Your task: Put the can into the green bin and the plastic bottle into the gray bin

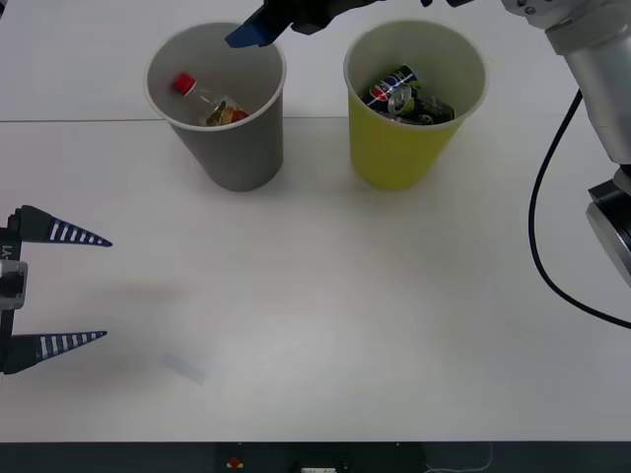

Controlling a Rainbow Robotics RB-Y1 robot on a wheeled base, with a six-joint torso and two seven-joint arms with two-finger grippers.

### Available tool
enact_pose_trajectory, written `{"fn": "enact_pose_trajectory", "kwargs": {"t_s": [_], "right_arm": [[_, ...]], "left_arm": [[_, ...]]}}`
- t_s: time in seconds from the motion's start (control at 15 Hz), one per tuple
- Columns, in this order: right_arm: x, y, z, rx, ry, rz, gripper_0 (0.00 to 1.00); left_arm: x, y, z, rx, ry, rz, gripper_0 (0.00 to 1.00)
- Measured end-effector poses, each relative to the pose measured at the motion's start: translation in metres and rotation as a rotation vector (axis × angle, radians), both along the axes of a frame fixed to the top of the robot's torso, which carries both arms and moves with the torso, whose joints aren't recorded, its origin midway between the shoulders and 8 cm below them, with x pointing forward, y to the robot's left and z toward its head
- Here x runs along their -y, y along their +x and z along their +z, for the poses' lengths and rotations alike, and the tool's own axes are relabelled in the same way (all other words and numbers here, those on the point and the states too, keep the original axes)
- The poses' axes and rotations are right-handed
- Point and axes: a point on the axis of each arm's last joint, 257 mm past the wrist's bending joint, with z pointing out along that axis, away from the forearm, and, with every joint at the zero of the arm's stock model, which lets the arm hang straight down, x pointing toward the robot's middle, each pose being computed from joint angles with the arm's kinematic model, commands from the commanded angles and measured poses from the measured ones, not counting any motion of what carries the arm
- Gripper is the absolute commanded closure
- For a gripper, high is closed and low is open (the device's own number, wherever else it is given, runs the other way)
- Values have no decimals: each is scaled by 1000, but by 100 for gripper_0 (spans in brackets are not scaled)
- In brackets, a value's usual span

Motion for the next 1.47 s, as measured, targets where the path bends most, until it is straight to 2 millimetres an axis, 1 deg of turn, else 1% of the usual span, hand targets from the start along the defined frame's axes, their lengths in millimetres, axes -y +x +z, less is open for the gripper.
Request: {"fn": "enact_pose_trajectory", "kwargs": {"t_s": [0.33,0.8,1.07,1.27,1.47], "right_arm": [[51,-39,-11,39,31,73,0],[123,-109,-39,39,60,186,0],[158,-147,-62,37,40,186,0],[180,-169,-83,57,2,219,0],[205,-185,-106,61,-52,258,0]], "left_arm": [[0,0,0,0,0,0,0],[0,0,0,0,0,0,0],[0,0,0,0,0,0,0],[0,0,0,0,0,0,0],[0,0,0,0,0,0,0]]}}
